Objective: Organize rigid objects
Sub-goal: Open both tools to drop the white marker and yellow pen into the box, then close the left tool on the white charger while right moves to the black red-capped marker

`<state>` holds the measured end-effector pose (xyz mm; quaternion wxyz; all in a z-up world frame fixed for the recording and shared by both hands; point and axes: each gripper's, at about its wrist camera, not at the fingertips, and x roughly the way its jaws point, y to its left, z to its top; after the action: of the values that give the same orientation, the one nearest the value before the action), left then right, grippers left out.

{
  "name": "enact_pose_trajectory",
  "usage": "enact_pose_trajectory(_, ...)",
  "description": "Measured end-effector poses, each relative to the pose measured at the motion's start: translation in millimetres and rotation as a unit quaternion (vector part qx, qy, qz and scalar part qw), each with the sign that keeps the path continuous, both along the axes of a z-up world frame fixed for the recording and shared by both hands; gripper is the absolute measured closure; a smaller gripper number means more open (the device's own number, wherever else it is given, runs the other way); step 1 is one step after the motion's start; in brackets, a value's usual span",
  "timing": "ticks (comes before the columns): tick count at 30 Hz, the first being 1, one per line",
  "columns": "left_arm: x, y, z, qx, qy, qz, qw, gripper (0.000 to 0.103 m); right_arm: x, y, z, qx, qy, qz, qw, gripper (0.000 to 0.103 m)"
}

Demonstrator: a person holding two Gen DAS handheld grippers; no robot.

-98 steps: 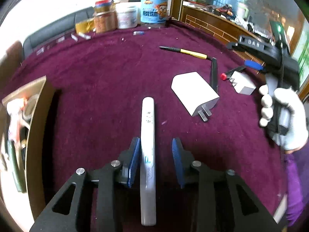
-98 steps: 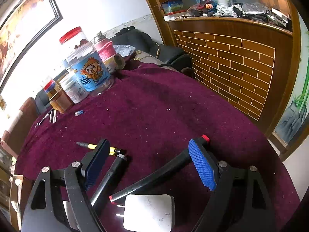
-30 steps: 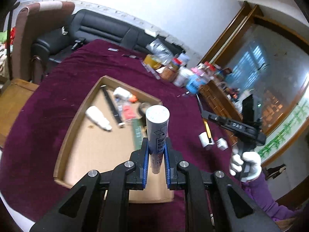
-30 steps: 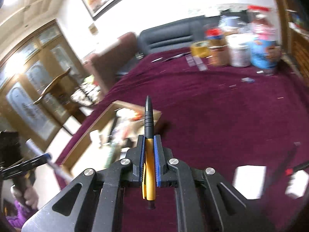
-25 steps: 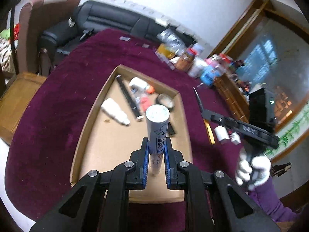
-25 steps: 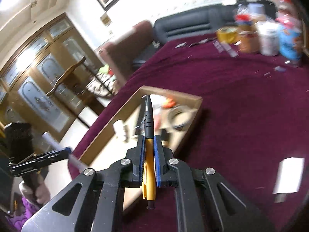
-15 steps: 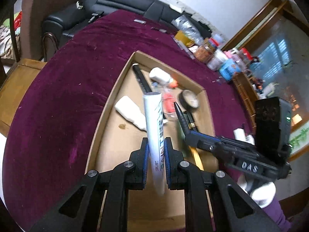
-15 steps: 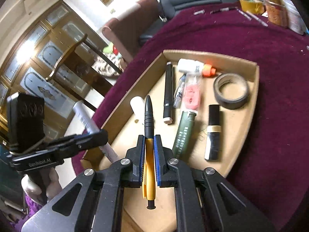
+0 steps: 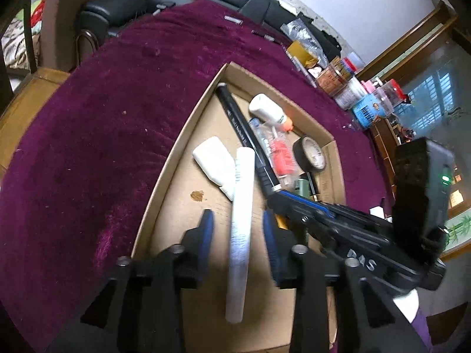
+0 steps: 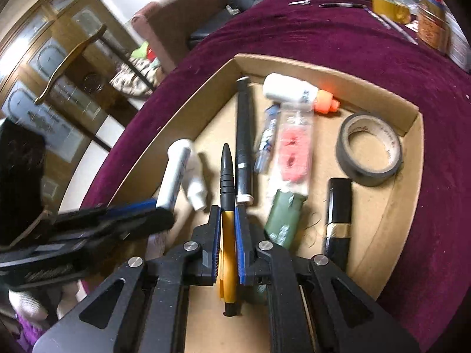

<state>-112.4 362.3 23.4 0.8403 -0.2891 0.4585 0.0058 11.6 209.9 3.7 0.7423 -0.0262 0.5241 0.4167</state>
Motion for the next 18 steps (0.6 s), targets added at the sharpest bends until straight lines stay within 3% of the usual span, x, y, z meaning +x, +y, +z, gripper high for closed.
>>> enact_pose_trajectory(2,-7.6,0.1,8.4,0.019,-0.009,0.014,0.9997,0.055,0.9,-6.3,3.0,0.013,-0.008,-0.012,1.000,0.095)
enact_pose_trajectory(7,-24.5,-1.7,20.3,0.019,-0.024,0.023,0.9993,0.054,-7.4,-38.5,22.9,0.047,-0.031,-0.029,0.998,0.094)
enact_pose_trajectory(11,-27.7,-20.8,26.9,0.040,-0.024,0.008,0.9989,0.054,-23.3,-90.3,49.1,0.046,-0.109,-0.040,0.992,0.094)
enact_pose_trajectory(15,-30.3,-62.1,44.8,0.066,-0.048,-0.030,0.9962,0.054,-30.3,-154.0,66.9,0.033,-0.177,-0.080,0.980,0.080)
enact_pose_trajectory(17,-30.9,-88.3,55.4,0.086,-0.065,-0.053,0.9927,0.046,-30.4,-196.9,70.8,0.020,-0.205,-0.121,0.971,0.059)
enact_pose_trajectory(18,-30.8,-105.1,60.1,0.094,-0.075,-0.069,0.9903,0.043,-28.2,-219.7,71.1,0.014,-0.215,-0.147,0.965,0.056)
